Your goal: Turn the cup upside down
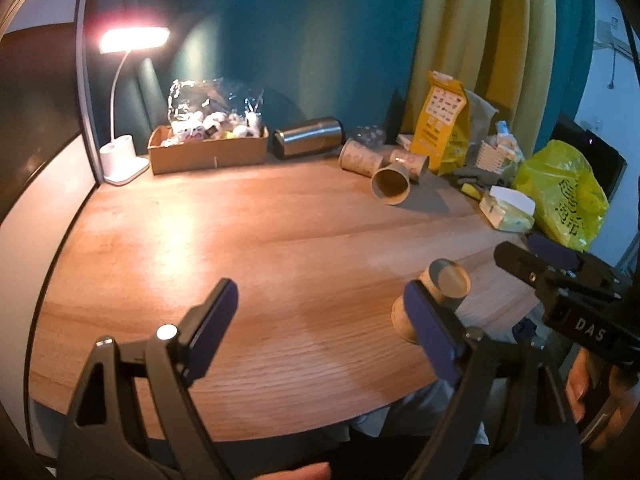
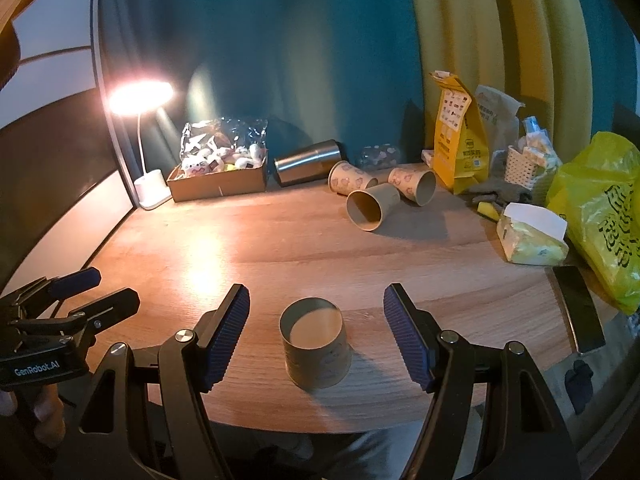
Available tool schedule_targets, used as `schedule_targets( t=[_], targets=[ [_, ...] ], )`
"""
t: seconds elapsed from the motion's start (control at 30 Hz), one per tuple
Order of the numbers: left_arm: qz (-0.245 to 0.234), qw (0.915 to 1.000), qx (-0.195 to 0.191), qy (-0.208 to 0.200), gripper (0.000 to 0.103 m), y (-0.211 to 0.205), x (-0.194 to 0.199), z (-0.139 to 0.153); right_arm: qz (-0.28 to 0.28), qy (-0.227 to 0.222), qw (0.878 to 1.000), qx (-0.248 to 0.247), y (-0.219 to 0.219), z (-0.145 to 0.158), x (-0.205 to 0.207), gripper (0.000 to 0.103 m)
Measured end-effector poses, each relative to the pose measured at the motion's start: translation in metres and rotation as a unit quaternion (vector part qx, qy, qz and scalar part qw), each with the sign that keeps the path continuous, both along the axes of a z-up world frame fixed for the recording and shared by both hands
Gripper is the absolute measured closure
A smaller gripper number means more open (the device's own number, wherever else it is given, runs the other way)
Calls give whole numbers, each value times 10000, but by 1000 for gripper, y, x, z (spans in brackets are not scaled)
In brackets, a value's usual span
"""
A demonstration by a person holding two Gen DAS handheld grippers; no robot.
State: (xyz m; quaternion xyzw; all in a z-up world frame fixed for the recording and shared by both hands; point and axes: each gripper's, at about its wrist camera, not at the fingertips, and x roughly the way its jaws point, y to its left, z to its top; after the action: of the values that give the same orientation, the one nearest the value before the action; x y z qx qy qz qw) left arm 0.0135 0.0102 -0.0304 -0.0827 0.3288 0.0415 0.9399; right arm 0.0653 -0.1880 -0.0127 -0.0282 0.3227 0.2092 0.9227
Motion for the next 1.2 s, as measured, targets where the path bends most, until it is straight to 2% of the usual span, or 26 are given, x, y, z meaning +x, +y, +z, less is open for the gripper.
schedule_targets(
  t=[1.2],
  targets=[
    [212,9997,-11,151,17,4,5,-7,248,235,9993,117,4,-15,5,30]
  ],
)
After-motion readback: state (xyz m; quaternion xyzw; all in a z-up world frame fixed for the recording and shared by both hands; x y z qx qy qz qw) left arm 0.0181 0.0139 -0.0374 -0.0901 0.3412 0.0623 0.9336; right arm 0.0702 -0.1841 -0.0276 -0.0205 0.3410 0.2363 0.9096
